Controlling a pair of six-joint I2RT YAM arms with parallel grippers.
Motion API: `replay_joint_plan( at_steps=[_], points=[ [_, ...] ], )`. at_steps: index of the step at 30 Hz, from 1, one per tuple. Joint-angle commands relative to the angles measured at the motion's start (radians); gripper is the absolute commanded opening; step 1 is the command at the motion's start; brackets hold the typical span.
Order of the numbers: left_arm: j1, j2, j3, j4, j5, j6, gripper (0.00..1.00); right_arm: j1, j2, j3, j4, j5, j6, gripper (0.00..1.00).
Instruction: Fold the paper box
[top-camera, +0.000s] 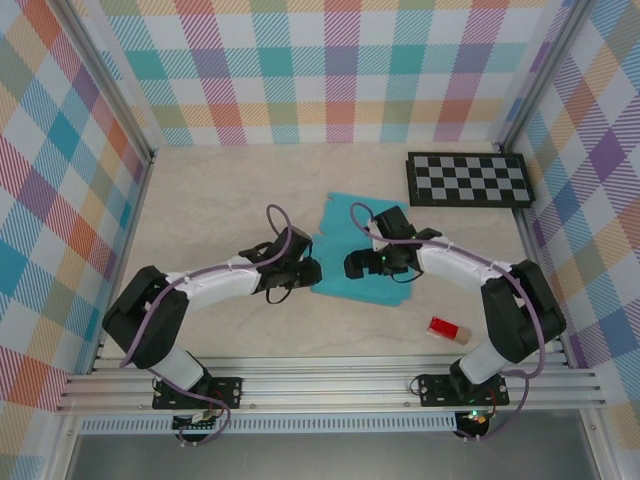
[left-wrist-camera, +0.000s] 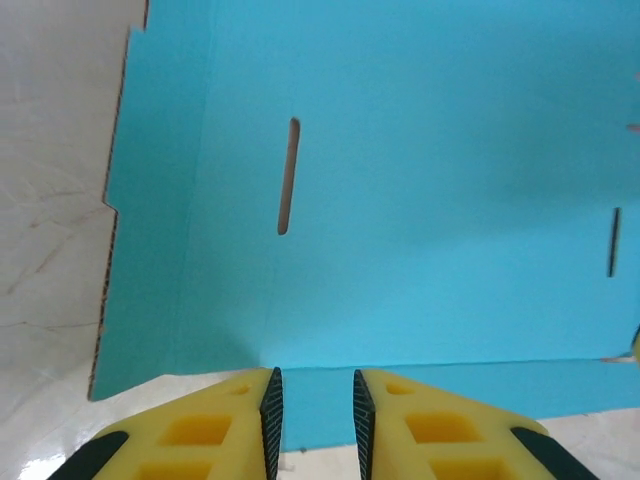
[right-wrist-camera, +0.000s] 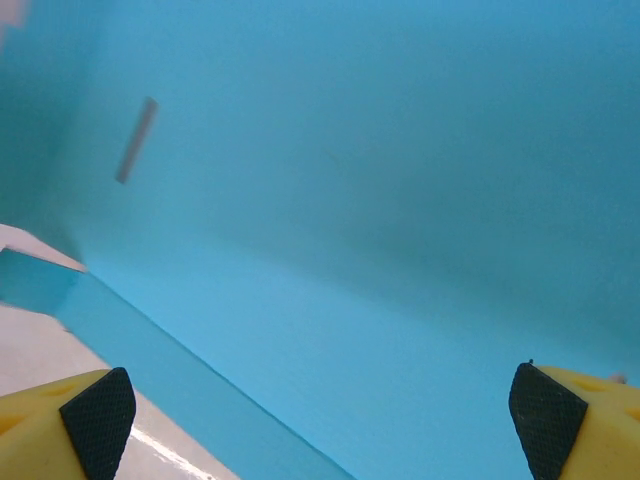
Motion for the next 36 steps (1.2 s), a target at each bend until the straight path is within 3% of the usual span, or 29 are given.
replay_joint_plan(
  at_steps=[1, 6, 11, 13, 15, 19, 26, 36],
  points=[
    [0.048, -0.072, 0.022, -0.072, -0.019, 0.037, 0.29, 0.006, -0.054, 0.062, -0.064, -0.004, -0.115, 1.0],
    [0.151, -0.165, 0.02, -0.177, -0.019, 0.025, 0.29, 0.021, -0.116, 0.03, 0.028, -0.069, -0.251, 1.0],
    [0.249, -0.283, -0.028, -0.212, -0.045, -0.017, 0.3, 0.166, -0.083, 0.044, 0.051, 0.006, -0.643, 0.99],
    [0.255, -0.321, -0.054, -0.218, -0.065, -0.028, 0.3, 0.206, -0.046, 0.06, 0.014, 0.014, -0.769, 0.96],
    [0.255, -0.357, -0.086, -0.211, -0.072, -0.045, 0.31, 0.241, -0.01, 0.077, -0.019, 0.052, -0.83, 0.86],
    [0.255, -0.43, -0.152, -0.201, -0.079, -0.065, 0.31, 0.311, 0.025, 0.037, -0.007, 0.138, -0.824, 0.7],
    [0.258, -0.502, -0.211, -0.198, -0.09, -0.066, 0.34, 0.422, 0.076, -0.086, 0.124, 0.342, -0.768, 0.62],
    [0.259, -0.525, -0.225, -0.195, -0.081, -0.073, 0.35, 0.441, 0.112, -0.141, 0.286, 0.514, -0.833, 0.54]
  ],
)
